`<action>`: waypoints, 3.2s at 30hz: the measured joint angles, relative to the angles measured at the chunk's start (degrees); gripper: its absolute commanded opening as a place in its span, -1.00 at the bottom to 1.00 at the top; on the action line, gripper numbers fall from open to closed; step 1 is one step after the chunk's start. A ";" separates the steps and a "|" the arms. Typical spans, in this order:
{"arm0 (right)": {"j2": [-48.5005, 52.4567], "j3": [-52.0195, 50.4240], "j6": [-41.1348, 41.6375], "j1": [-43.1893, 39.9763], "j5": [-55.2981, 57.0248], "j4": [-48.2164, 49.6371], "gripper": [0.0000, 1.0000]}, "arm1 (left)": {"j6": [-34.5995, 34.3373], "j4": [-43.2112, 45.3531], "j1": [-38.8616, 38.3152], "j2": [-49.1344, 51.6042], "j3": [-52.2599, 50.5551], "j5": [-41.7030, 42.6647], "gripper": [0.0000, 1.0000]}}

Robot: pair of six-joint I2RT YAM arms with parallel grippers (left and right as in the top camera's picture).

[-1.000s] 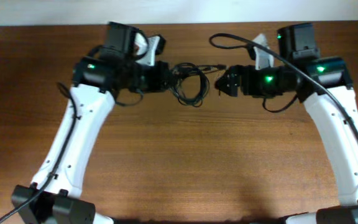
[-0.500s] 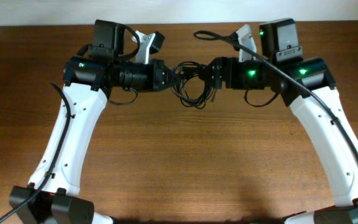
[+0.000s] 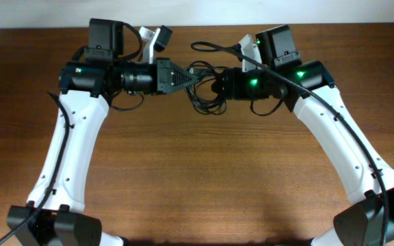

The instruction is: Untangle cables

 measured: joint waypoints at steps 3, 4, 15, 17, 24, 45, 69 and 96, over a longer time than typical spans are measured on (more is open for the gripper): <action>-0.02 0.02 0.59 0.00 -1.79 0.85 -0.92 | 0.00 0.00 1.77 0.07 -0.04 0.39 -1.00; -0.02 0.11 0.39 0.00 -2.75 0.70 -0.92 | 0.00 -0.07 2.73 0.24 -0.11 -0.50 -1.00; -0.17 0.37 -4.63 -5.20 -21.27 -2.14 -0.92 | -0.24 -4.83 5.66 0.90 -0.37 -14.01 -1.00; -0.24 0.37 -6.27 -6.12 -24.85 -2.23 -0.92 | -0.24 -5.86 5.66 0.83 -0.37 -15.87 -1.00; -1.55 0.13 -4.42 -10.12 -23.08 -7.21 -0.91 | -0.42 -7.91 3.93 0.35 -0.37 -17.29 -1.00; -3.52 -0.07 -1.60 -19.98 14.73 -19.17 0.37 | 3.10 -10.40 2.78 0.37 -0.37 -35.21 -1.00; -3.54 -0.07 -1.77 -7.69 -20.02 -3.96 -0.28 | 1.57 0.11 -4.48 0.37 -0.37 -15.32 -1.00; -0.96 -0.07 13.07 2.12 -5.03 4.98 -0.92 | -13.18 5.29 -4.48 0.37 -0.37 -8.59 -1.00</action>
